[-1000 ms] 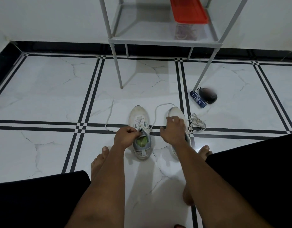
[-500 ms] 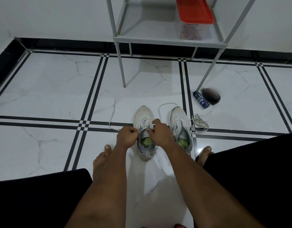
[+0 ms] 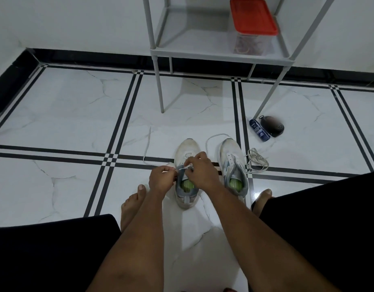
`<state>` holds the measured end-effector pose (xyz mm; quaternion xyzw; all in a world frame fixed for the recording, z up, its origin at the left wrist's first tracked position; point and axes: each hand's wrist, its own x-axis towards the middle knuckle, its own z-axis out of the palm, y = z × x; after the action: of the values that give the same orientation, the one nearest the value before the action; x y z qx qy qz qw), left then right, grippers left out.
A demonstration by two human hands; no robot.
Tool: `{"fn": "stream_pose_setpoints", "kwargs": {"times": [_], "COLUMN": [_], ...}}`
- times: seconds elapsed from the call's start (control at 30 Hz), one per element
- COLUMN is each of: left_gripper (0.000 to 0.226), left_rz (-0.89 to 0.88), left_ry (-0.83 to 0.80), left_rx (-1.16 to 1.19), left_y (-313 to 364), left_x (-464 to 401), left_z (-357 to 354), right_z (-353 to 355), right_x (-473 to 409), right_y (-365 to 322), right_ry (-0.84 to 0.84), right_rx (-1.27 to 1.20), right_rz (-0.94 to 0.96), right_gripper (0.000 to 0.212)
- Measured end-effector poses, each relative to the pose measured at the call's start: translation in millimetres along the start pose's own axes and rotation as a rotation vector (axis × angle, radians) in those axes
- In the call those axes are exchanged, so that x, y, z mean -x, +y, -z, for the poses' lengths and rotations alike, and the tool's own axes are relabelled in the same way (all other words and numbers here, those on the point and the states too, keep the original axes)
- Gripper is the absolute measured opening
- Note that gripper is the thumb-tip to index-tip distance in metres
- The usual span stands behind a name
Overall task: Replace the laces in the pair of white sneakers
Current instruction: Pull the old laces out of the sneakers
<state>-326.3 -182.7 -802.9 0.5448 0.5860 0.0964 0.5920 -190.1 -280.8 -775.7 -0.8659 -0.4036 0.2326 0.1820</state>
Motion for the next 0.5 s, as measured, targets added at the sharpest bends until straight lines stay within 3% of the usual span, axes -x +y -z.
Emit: {"fn": "stream_pose_setpoints", "kwargs": {"times": [0.13, 0.2, 0.23, 0.3, 0.37, 0.43, 0.5], "left_gripper": [0.006, 0.005, 0.006, 0.008, 0.008, 0.007, 0.008], "left_rz": [0.027, 0.033, 0.04, 0.054, 0.053, 0.043, 0.039], "left_ry": [-0.016, -0.009, -0.002, 0.015, 0.029, 0.021, -0.011], "left_rx": [0.107, 0.129, 0.137, 0.154, 0.162, 0.177, 0.19], "left_y": [-4.3, -4.7, -5.1, -5.1, -4.9, -3.9, -3.3], "left_x": [3.7, 6.6, 6.5, 5.9, 3.8, 3.7, 5.0], "left_z": [7.0, 9.2, 10.8, 14.6, 18.6, 20.7, 20.6], "right_z": [-10.6, -12.7, -12.0, -6.7, -3.3, -4.6, -10.6], "right_x": [-1.5, -5.3, -6.0, -6.1, -6.4, -5.3, -5.1], "right_y": [-4.6, -3.4, -5.6, -11.4, -13.0, -11.6, -12.8], "right_ry": [0.052, 0.099, 0.131, 0.241, 0.332, 0.372, 0.264], "right_rx": [0.196, 0.164, 0.076, -0.195, -0.297, -0.188, -0.061], "right_rz": [0.153, 0.205, 0.17, -0.074, -0.263, -0.165, 0.022], "right_gripper": [0.022, 0.017, 0.015, 0.012, 0.015, 0.023, 0.029]}}
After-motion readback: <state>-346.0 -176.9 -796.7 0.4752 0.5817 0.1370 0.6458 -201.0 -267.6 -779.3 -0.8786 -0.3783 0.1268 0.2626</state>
